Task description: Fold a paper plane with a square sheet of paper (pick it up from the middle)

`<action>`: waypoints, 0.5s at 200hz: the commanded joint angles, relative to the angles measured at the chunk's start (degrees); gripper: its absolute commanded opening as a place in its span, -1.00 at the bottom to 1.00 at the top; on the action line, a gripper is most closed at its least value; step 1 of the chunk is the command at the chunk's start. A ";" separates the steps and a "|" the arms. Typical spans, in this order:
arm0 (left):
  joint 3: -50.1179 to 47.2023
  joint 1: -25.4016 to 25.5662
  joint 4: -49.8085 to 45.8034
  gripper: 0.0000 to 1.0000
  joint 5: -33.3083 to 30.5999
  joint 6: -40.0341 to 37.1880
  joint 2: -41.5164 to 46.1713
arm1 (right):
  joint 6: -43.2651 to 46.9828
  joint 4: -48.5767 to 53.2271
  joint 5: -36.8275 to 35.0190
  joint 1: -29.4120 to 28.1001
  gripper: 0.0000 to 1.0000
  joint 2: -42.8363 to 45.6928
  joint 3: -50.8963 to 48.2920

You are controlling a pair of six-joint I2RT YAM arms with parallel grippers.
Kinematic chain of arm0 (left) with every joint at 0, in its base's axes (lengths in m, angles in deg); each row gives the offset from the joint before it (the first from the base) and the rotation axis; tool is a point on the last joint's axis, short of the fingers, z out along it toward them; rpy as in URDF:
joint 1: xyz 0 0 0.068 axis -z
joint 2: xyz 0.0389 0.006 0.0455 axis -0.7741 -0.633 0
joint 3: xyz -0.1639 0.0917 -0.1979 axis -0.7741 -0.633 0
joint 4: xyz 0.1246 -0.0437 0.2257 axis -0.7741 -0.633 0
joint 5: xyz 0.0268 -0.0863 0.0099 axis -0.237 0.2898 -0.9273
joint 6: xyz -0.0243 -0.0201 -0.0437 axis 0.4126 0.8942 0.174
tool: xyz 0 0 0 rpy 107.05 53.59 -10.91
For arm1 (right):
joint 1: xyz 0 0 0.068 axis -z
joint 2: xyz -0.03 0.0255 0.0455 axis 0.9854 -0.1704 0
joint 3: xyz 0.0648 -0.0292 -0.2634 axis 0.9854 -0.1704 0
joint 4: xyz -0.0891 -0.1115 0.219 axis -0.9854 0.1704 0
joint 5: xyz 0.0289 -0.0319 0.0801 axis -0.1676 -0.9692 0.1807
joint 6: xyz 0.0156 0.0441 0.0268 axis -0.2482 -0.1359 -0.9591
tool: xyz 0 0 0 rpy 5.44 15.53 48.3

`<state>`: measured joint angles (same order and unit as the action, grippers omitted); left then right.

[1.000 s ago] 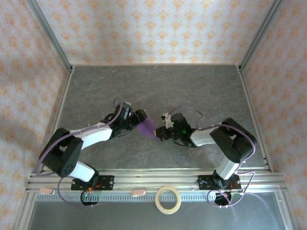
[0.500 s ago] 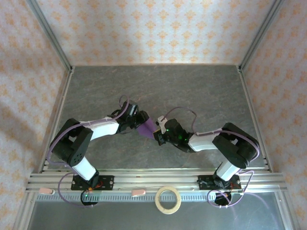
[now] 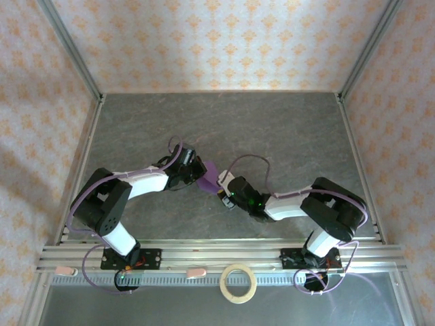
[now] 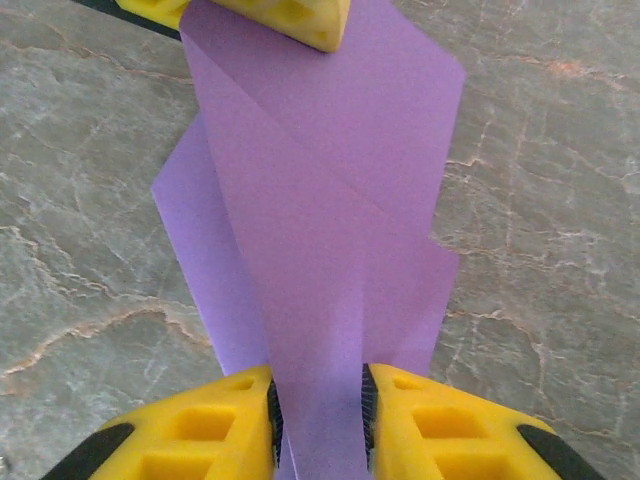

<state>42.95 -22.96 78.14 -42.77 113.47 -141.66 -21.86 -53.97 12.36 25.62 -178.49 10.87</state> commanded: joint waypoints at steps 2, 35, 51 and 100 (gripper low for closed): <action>-0.90 0.11 -0.06 -0.98 0.80 0.27 1.27 | 2.83 0.92 -5.46 -0.45 -0.43 0.56 -0.18; -1.06 0.18 0.31 -0.98 0.98 0.37 1.29 | 2.89 0.57 -4.19 -0.52 -0.47 0.66 -0.05; -1.05 0.20 0.46 -0.98 1.08 0.46 1.21 | 2.80 0.51 -3.65 -0.53 -0.54 0.57 0.16; -0.86 0.20 0.43 -0.98 1.04 0.39 0.96 | 1.83 0.45 -1.45 -0.50 -0.64 0.32 0.74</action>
<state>42.56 -22.96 78.38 -41.99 113.51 -141.66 -19.61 -53.75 10.29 25.47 -178.49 10.89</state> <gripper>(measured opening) 0.062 0.183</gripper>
